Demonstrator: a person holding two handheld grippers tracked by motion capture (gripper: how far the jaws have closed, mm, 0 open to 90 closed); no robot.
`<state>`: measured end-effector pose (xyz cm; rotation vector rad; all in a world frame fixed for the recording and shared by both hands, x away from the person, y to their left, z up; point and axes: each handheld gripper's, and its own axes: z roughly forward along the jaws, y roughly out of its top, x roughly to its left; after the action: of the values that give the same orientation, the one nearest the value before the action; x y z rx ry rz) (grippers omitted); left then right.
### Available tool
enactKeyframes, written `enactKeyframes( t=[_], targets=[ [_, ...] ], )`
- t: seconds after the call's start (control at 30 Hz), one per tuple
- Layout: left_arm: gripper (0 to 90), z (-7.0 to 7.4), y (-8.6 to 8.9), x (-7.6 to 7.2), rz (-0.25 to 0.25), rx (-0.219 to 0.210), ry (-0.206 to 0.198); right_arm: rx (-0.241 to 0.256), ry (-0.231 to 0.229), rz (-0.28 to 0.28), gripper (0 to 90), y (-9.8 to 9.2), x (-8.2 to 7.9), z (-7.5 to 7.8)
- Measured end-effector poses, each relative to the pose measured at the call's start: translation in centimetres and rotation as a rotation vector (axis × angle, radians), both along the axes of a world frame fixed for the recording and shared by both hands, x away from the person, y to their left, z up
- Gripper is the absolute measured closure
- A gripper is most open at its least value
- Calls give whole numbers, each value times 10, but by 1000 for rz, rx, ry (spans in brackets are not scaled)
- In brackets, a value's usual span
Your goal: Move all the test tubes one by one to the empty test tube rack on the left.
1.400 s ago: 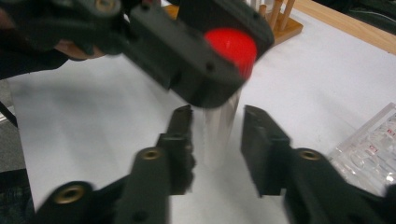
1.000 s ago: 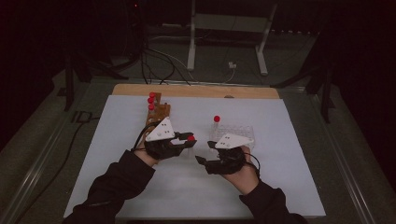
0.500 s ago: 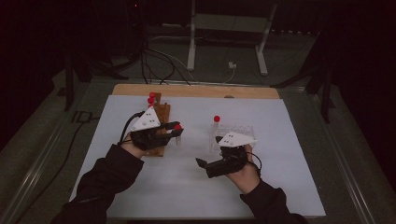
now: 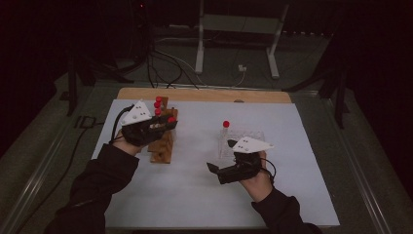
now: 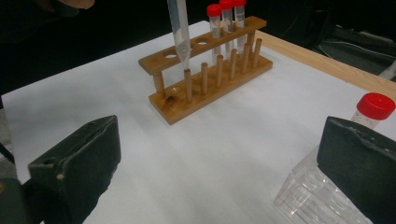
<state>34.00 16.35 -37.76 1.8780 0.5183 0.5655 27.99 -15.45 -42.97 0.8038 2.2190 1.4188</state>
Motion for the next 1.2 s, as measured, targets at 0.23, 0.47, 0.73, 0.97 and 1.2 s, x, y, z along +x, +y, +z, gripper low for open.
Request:
enactKeyframes(
  t=[0.23, 0.47, 0.73, 0.97, 1.2],
  targets=[
    [717, 4, 10, 7, 47, -2, -9, 9, -7, -1, 0, -1, -1, 1],
    [717, 7, 22, 16, 89, -19, -24, 3, -10, 1, 0, -1, -1, 1],
    [717, 6, 34, 29, 161, -39, -28, 3, -4, 8, 0, -1, 0, 1],
    [717, 1, 39, 39, 203, -48, -36, 5, 0, 7, 0, -2, 0, 1],
    [717, -9, 42, 50, 235, -45, -19, 8, -4, 4, 0, -3, 0, 1]
  ],
)
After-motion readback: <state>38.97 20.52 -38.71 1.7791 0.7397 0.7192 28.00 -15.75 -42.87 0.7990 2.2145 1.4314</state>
